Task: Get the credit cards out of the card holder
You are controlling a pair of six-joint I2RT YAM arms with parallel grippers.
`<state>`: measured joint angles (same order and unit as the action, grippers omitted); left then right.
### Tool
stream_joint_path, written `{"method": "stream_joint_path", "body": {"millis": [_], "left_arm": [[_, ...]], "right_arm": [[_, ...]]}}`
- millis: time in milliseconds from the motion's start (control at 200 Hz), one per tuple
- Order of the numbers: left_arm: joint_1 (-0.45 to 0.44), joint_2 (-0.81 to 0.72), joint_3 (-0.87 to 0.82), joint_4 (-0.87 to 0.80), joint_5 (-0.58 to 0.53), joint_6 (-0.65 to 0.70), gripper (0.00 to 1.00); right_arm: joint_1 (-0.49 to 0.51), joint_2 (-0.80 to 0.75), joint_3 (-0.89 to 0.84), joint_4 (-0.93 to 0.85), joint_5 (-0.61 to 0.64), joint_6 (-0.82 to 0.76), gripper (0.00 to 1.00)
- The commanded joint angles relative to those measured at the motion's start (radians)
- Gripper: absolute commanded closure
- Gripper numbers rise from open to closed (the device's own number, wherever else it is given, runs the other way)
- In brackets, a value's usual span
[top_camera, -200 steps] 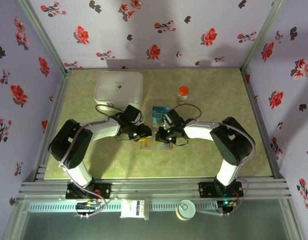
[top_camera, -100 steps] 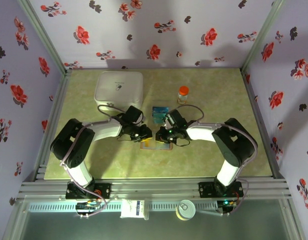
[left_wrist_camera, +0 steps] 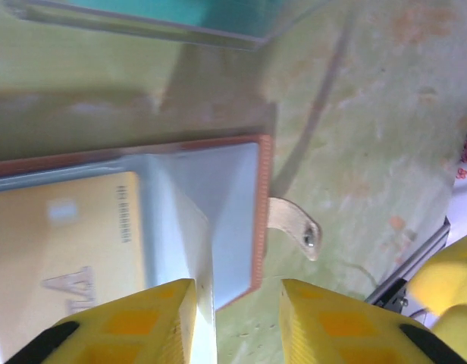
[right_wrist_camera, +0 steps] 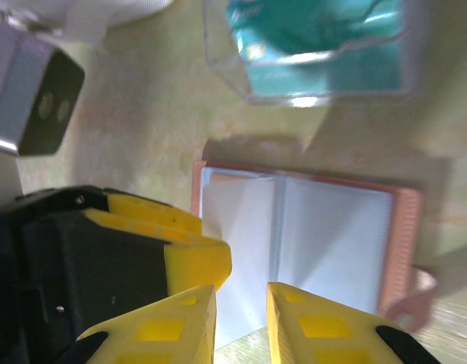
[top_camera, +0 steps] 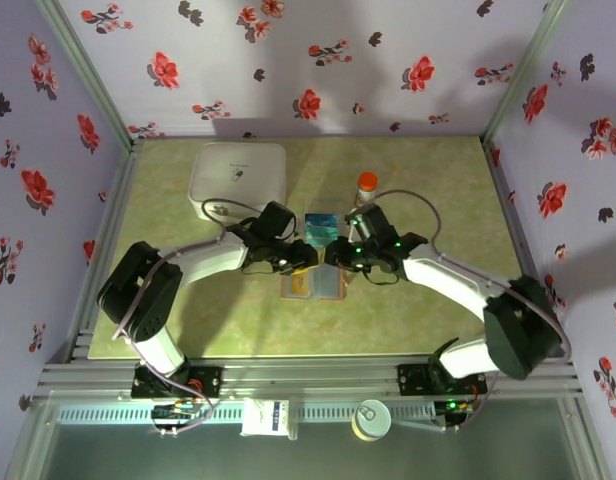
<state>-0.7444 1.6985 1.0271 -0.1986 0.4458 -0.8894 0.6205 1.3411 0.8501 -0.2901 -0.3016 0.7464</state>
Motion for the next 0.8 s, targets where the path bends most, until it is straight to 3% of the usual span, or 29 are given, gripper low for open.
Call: {"method": "stream_joint_path", "body": {"millis": [0,240,490,650,795], "left_arm": [[-0.03,0.069,0.047,-0.016,0.011,-0.013,0.63],[-0.073,0.171,0.124,-0.009,0.024,-0.011,0.55],[-0.053,0.121,0.15,-0.075,-0.005,0.044,0.5],[-0.001,0.049,0.116,-0.124,-0.033,0.082,0.51],[0.058,-0.002,0.063,-0.179,-0.061,0.128,0.58]], "right_arm": [[-0.036,-0.074,-0.009,-0.12,0.084,-0.036,0.74],[-0.056,-0.172,-0.058,-0.173,0.099,-0.031,0.73],[-0.054,-0.176,-0.071,-0.141,0.058,-0.005,0.73],[-0.028,-0.132,-0.058,-0.098,0.032,0.013,0.73],[0.024,-0.051,-0.005,-0.08,0.023,0.014,0.74]]}}
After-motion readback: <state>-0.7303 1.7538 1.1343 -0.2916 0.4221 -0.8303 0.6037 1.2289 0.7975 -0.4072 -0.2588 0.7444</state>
